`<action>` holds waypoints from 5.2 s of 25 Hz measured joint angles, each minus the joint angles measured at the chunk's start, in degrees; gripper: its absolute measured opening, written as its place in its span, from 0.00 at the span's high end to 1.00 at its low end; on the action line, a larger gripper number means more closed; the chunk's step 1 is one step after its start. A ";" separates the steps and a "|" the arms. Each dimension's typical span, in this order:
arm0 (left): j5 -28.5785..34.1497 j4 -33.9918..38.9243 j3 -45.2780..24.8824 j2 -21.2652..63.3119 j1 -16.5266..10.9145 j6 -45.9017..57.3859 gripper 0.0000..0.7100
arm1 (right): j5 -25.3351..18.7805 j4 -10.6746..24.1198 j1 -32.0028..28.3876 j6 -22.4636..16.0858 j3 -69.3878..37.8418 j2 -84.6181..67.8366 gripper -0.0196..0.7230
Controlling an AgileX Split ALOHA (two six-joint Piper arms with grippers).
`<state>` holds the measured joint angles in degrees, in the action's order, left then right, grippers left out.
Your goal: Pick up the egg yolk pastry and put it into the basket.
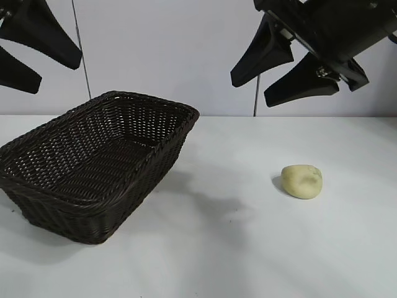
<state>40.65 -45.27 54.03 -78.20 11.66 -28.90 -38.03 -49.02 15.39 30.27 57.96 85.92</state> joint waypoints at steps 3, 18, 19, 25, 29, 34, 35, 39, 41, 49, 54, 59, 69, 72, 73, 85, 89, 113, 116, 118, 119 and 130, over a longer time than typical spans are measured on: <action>-0.32 -0.01 0.00 0.00 0.00 0.00 0.30 | 0.00 0.00 0.00 -0.04 0.00 0.00 0.39; 9.20 15.95 0.00 0.00 -2.55 54.94 0.30 | 0.12 0.00 0.00 -0.04 0.00 0.00 0.39; 9.46 18.68 0.00 0.00 -2.55 59.69 0.30 | 0.12 0.00 0.00 -0.04 0.00 0.00 0.39; 9.51 28.14 0.00 0.00 -2.55 75.11 0.30 | 0.22 0.00 0.00 -0.04 0.00 0.00 0.39; 6.84 28.59 -2.20 0.00 0.07 79.70 0.30 | 0.28 0.00 0.00 -0.04 0.00 0.00 0.39; -1.62 28.59 -8.43 0.00 4.13 84.60 0.30 | 0.28 0.00 0.00 -0.04 0.00 0.00 0.39; -3.39 28.59 -9.70 0.00 4.38 85.17 0.30 | 0.28 0.00 0.00 -0.04 0.00 0.00 0.39; -8.58 28.59 -12.99 0.00 4.54 86.40 0.30 | 0.28 0.00 0.00 -0.04 0.00 0.00 0.39; -10.76 28.59 -13.67 -0.07 4.54 86.92 0.30 | 0.28 0.00 0.00 -0.04 0.00 0.00 0.39; -13.54 28.09 -13.67 -6.71 4.62 85.72 0.30 | 0.28 0.00 0.00 -0.04 0.00 0.00 0.39; -16.92 28.04 -13.67 -13.10 4.67 85.42 0.30 | 0.28 0.00 0.00 -0.04 0.00 0.00 0.39; -17.98 27.92 -13.61 -16.16 4.67 85.17 0.39 | 0.55 0.00 0.00 -0.04 0.00 0.00 0.39; -19.75 27.35 -12.98 -16.16 4.67 85.19 0.86 | 0.69 -0.02 0.00 -0.04 0.00 0.00 0.39; -16.34 27.54 -11.18 -16.16 4.61 84.53 0.86 | 0.69 -0.02 0.00 -0.04 0.00 0.00 0.39; -14.84 27.58 -9.90 -16.16 4.61 83.09 0.86 | 0.69 -0.02 0.00 -0.04 0.00 0.00 0.39; 5.14 29.28 9.88 -17.22 4.61 45.61 0.86 | 0.69 -0.02 0.00 -0.04 0.00 0.00 0.39; 13.22 29.75 17.11 -21.47 4.61 37.53 0.86 | 0.69 -0.02 0.00 -0.28 0.00 0.00 0.39; 20.65 23.84 31.31 -39.92 0.76 23.26 0.86 | 0.64 -0.02 0.00 -0.42 0.00 0.00 0.39; 20.65 23.06 31.31 -39.93 0.76 23.26 0.80 | 0.64 -0.02 0.00 -0.42 0.00 0.00 0.39; 20.70 22.52 31.31 -39.93 0.76 23.26 0.66 | 0.64 -0.02 0.00 -0.42 0.00 0.00 0.39; 20.70 22.34 31.31 -39.93 0.76 23.26 0.56 | 0.64 -0.02 0.00 -0.42 0.00 0.00 0.39; 22.97 26.30 31.70 -31.46 0.76 22.85 0.27 | 0.47 -0.02 0.00 -1.57 0.00 0.00 0.39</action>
<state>63.63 -18.97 85.73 -109.66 12.42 -6.05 -37.56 -49.05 15.39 28.70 57.96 85.92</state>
